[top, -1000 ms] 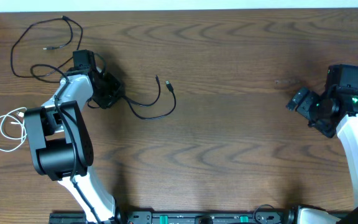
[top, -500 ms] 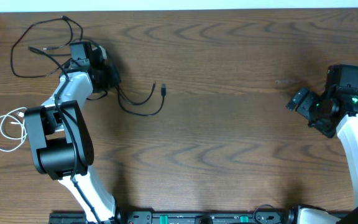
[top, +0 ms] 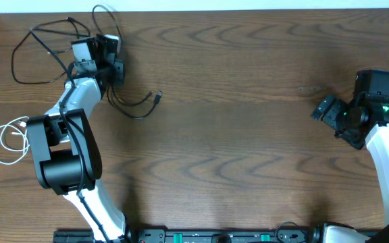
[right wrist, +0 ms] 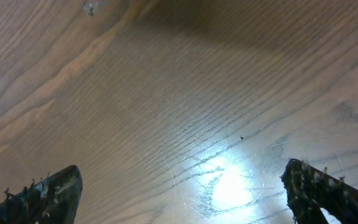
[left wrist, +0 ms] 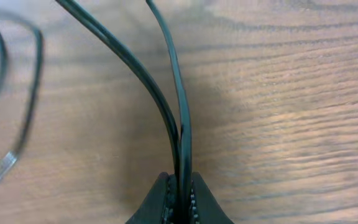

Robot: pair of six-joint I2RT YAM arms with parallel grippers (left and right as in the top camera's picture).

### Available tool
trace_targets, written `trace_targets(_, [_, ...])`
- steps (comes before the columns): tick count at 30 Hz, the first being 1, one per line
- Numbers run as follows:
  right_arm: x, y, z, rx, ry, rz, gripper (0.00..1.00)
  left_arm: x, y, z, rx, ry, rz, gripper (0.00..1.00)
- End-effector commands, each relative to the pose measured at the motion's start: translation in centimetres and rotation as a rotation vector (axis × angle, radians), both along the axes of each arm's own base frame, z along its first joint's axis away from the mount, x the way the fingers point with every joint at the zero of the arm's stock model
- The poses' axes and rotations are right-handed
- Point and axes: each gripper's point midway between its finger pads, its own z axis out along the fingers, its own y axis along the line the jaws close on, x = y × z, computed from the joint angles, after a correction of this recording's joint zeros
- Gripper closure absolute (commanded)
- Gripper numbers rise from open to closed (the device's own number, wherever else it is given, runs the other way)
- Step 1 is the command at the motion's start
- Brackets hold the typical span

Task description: Untangle cables

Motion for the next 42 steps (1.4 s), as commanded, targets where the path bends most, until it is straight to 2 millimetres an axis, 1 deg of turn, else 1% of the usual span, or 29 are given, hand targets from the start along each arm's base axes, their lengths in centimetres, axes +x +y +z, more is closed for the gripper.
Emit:
trace_targets(1, [-0.1,-0.5,0.0,-0.015,0.003,0.0,0.01,1.2,0.3,0.8,0.147,-0.059,-0.119,0.93])
trace_targets(4, [-0.1,-0.5,0.0,-0.015,0.003,0.0,0.01,1.9,0.5,1.6,0.185,-0.103,-0.142,0.93])
trace_targets(7, [-0.1,-0.5,0.0,-0.015,0.003,0.0,0.01,2.6,0.7,2.4,0.261,-0.147,-0.196,0.93])
trace_targets(13, [-0.1,-0.5,0.0,-0.015,0.003,0.0,0.01,2.5,0.8,2.4,0.276,-0.149,-0.212,0.91])
trace_targets(14, [-0.1,-0.5,0.0,-0.015,0.003,0.0,0.01,2.5,0.8,2.4,0.276,-0.148,-0.212,0.83])
trace_targets(15, [-0.1,-0.5,0.0,-0.015,0.003,0.0,0.01,2.5,0.9,2.4,0.277,-0.148,-0.21,0.59])
trace_targets(16, [-0.1,-0.5,0.0,-0.015,0.003,0.0,0.01,2.5,1.0,2.4,0.277,-0.146,-0.207,0.18])
trace_targets(17, [-0.1,-0.5,0.0,-0.015,0.003,0.0,0.01,2.5,1.1,2.3,0.278,-0.142,-0.2,0.02])
trace_targets(23, [-0.1,-0.5,0.0,-0.015,0.003,0.0,0.01,1.4,1.7,1.0,0.276,-0.067,-0.165,0.02])
trace_targets(26, [-0.1,-0.5,0.0,-0.015,0.003,0.0,0.01,1.2,2.1,0.9,0.236,-0.053,-0.092,0.02])
trace_targets(29, [-0.1,-0.5,0.0,-0.015,0.003,0.0,0.01,1.2,2.6,1.2,0.209,-0.053,-0.027,0.02])
trace_targets(31, [-0.1,-0.5,0.0,-0.015,0.003,0.0,0.01,1.2,2.6,2.0,0.171,-0.067,0.017,0.02])
trace_targets(33, [-0.1,-0.5,0.0,-0.015,0.003,0.0,0.01,1.3,2.6,3.3,0.12,-0.093,0.066,0.02])
trace_targets(38, [-0.1,-0.5,0.0,-0.015,0.003,0.0,0.01,1.3,1.8,8.2,0.045,-0.186,0.098,0.02])
trace_targets(40, [-0.1,-0.5,0.0,-0.015,0.003,0.0,0.01,0.8,1.7,9.8,0.013,-0.199,0.126,0.02])
trace_targets(42, [-0.1,-0.5,0.0,-0.015,0.003,0.0,0.01,-0.1,1.2,10.2,-0.05,-0.173,0.158,0.02])
